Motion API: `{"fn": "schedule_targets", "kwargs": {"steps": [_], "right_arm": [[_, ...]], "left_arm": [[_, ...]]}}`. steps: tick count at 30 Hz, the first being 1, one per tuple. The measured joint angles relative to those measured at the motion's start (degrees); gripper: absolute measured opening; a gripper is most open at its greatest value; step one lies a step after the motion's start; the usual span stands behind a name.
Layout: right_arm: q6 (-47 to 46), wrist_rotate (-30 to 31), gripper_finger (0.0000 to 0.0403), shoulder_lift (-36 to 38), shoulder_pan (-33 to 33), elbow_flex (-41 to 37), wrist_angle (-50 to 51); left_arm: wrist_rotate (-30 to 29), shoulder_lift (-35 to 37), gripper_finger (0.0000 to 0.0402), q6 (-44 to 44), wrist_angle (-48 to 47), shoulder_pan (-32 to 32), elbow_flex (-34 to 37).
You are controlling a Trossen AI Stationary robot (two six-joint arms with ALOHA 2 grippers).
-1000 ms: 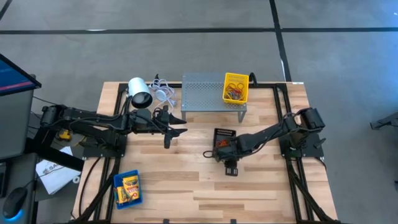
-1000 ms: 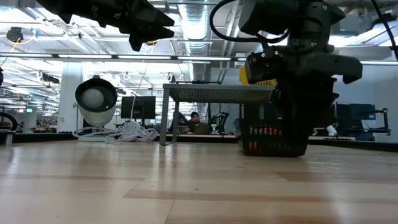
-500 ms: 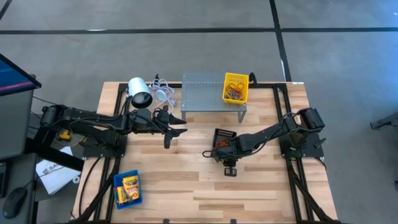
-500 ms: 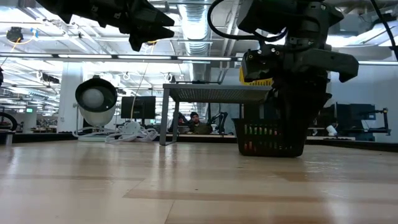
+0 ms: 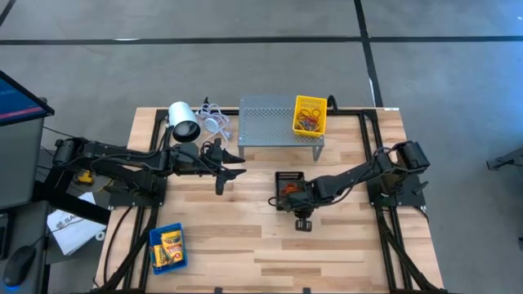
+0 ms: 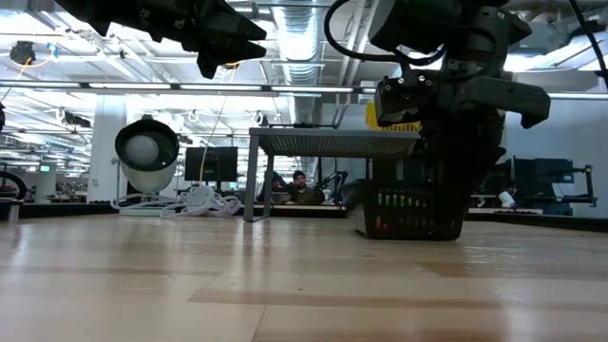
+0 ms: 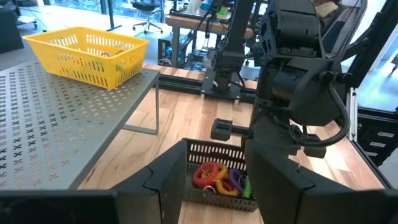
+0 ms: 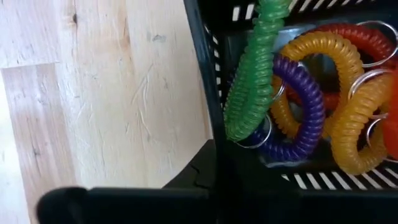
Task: Pick & Place Office Desk Supplies
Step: Put the black basket filled with spring rubber band on the shelf
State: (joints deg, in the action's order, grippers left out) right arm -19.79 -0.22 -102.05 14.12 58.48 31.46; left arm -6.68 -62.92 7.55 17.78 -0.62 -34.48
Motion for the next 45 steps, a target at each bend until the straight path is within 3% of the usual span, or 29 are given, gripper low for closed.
{"fn": "schedule_targets", "kwargs": {"steps": [7,12,21,45], "right_arm": [[0.52,-1.47,0.0045,-0.18,-0.09,-0.07,-0.69],[0.72,-2.53,0.0009,-0.2,-0.36,-0.1,-0.43],[0.71,-2.44,0.0003,-0.18,-0.23,0.37,0.6],[3.98,0.95,0.0,-0.42,3.31,17.58,19.06]], "left_arm": [[-0.03,-0.02,0.0159,0.04,0.0,0.0,0.0],[-0.1,-0.02,0.0159,0.04,0.0,0.0,0.0],[-0.17,-0.02,0.0159,0.05,0.0,0.01,0.02],[0.02,-0.02,0.0159,0.37,0.11,0.01,0.02]]}}
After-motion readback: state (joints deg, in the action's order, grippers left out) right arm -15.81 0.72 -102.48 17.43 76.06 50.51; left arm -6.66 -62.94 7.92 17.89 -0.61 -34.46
